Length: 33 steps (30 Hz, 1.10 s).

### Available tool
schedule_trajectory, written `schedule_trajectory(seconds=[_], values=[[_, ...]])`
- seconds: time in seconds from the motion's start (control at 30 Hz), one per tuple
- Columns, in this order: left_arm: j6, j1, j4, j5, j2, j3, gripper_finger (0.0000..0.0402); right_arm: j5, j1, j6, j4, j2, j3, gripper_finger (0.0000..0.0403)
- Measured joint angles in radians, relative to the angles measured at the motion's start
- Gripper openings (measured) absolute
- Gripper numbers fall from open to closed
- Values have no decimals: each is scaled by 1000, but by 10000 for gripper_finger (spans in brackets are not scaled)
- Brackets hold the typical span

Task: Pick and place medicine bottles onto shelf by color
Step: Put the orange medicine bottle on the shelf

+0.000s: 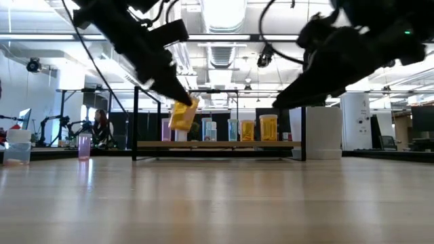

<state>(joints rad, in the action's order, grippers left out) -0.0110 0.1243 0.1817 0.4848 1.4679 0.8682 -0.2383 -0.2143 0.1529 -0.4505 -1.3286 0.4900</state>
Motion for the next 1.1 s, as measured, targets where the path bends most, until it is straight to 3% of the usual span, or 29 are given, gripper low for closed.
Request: schedule_trajectory(seconds=[0.17, 0.33, 0.63, 1.1], values=[[142, -95, -232, 146, -46, -88, 191, -72, -42, 16, -123, 48, -77, 243], [259, -205, -281, 251, -23, -77, 191, -78, -48, 10, -162, 50, -86, 244], [350, -356, -288, 271, 60, -66, 191, -77, -48, 3, -162, 50, -85, 244], [347, -369, -306, 243, 129, -40, 191, -77, -48, 1, -161, 50, -85, 244]])
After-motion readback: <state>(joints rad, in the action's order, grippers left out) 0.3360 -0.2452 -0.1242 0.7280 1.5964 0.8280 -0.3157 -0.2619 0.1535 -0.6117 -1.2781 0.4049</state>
